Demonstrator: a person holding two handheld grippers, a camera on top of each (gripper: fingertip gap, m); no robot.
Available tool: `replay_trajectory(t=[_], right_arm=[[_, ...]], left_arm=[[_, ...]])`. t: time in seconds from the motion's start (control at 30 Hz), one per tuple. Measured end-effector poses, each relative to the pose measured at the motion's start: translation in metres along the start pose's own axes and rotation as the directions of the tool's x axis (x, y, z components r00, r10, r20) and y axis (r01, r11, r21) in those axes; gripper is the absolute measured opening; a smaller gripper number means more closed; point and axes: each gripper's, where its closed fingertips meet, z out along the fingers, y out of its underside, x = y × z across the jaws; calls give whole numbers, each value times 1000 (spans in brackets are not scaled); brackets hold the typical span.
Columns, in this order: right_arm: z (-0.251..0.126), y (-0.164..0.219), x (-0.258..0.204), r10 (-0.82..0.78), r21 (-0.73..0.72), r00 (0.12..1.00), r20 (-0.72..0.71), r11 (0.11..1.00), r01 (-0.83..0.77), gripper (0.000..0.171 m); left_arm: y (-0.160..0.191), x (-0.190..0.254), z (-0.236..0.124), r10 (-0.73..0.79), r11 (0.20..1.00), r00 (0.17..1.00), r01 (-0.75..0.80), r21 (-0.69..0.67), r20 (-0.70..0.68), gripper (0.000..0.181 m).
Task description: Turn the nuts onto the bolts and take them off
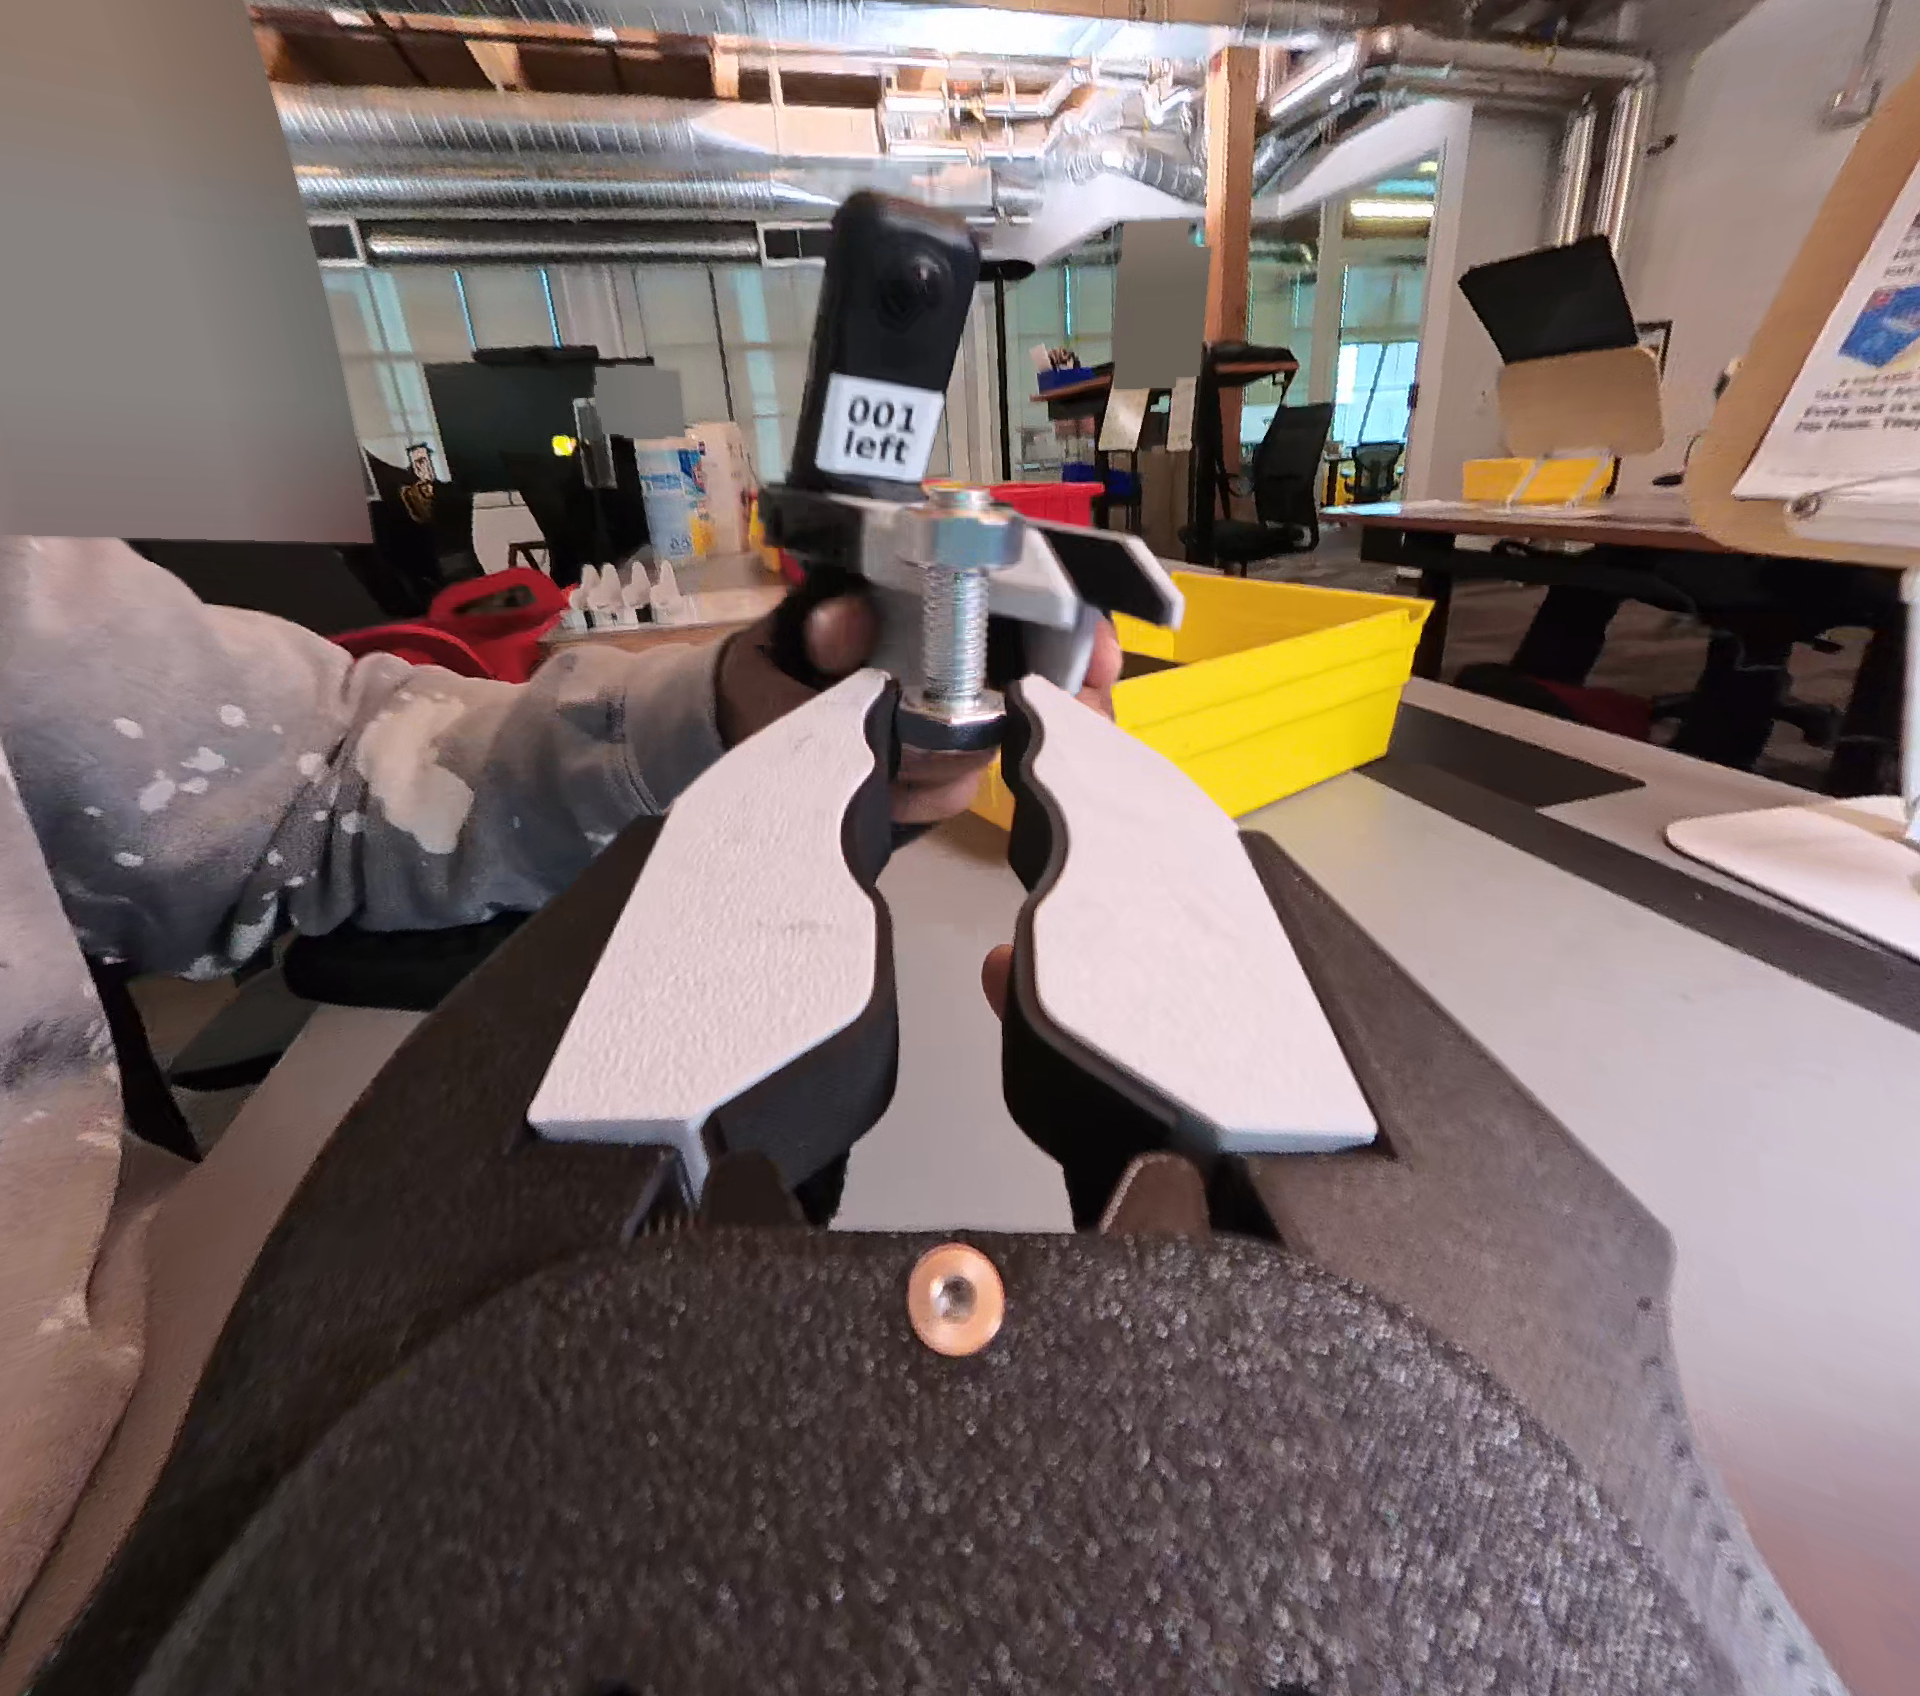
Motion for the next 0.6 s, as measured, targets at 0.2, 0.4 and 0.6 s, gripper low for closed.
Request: replay_trajectory(t=[0.2,0.4,0.6], right_arm=[[1,7,7,-1,-43,999,-49,999,-1,19],[1,1,1,-3,-8,1000,-11,1000,3,18],[-1,1,7,-12,-25,999,-50,1000,10,18]], left_arm=[[-8,28,4,-25,999,991,30,41,-131,32],[-3,9,5,-17,1000,999,17,10,-32,16],[-6,16,1,-32,999,995,35,38,-89,29]])
